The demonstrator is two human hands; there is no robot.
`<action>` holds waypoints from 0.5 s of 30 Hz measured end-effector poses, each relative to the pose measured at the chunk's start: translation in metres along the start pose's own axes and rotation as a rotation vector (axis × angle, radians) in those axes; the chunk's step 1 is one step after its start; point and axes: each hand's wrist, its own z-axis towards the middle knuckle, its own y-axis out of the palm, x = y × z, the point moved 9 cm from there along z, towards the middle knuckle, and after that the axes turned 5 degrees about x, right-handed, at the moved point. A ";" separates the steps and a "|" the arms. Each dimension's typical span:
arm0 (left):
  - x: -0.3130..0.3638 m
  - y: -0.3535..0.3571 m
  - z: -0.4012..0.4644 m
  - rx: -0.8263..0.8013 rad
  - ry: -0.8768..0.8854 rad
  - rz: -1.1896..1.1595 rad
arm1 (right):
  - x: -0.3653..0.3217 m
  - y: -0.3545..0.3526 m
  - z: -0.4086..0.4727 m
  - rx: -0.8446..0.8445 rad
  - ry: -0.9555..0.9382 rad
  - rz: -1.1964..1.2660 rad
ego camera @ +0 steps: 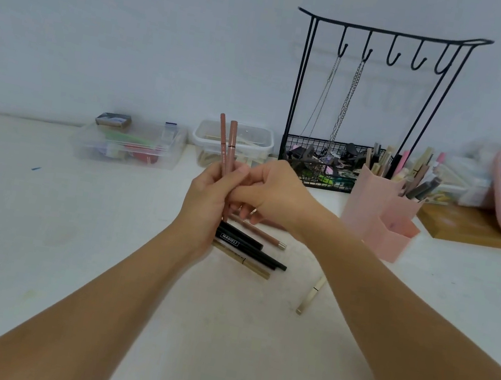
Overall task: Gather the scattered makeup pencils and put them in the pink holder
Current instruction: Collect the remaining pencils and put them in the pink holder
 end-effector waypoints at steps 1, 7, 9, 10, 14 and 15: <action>-0.001 -0.002 0.000 0.013 -0.002 0.019 | 0.001 0.000 0.001 0.014 0.001 -0.001; 0.000 0.002 -0.006 0.052 -0.003 0.107 | 0.011 0.001 0.006 0.123 -0.060 -0.086; 0.002 0.001 -0.007 0.051 0.034 0.129 | 0.010 0.001 0.006 0.128 -0.091 -0.122; 0.003 0.000 -0.007 0.051 0.047 0.131 | 0.008 0.001 0.006 0.103 -0.102 -0.142; 0.004 -0.013 -0.001 0.113 0.069 0.154 | 0.000 -0.016 0.009 0.014 -0.102 -0.311; 0.004 -0.016 0.000 0.141 0.062 0.151 | -0.002 -0.028 0.010 0.030 -0.099 -0.376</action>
